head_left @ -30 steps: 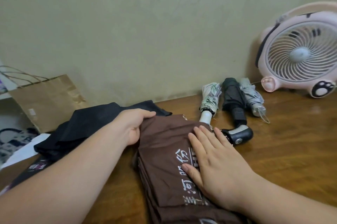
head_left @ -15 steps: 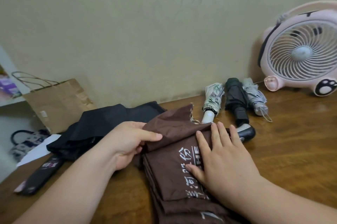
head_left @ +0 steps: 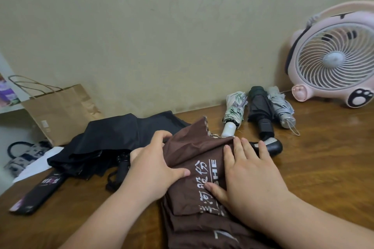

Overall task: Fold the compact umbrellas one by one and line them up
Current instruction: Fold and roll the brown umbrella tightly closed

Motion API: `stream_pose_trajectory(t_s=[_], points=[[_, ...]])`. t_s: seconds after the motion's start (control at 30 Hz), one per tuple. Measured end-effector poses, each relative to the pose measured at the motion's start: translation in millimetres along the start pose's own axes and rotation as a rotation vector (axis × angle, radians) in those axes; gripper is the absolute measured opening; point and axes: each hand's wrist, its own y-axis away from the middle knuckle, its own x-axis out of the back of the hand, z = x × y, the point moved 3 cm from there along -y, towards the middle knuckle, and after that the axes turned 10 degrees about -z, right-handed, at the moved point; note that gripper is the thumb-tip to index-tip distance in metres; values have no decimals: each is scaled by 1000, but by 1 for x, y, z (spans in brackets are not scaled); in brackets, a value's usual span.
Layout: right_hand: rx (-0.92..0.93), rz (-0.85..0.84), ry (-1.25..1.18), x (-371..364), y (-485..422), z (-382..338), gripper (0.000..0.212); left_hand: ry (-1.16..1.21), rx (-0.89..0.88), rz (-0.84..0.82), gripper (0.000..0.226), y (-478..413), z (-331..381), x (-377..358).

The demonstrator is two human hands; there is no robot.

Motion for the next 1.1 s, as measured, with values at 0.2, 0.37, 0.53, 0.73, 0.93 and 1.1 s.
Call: stream_pose_trajectory(t_s=[0.2,0.37,0.53,0.73,0.93,1.1], points=[[22,-88,21,27,3,10,103,-16,-83,81,72,7,-4,-14],[137,95,-184,54,3,20,70,-34,-144,87,75,13,-2,-21],[98,186,-760,62,-12,28,37,-10,-162,52,75,13,-2,-18],[41,-148,-754,64,-85,4,61,-32,-219,66,73,13,-4,-17],[44,-380,-1038,62,-118,-18,50,-27,-281,111,75,10,-11,-20],[119,-236,-1491,84,-83,-10,43,-59,-313,156,91,6,-22,-19]])
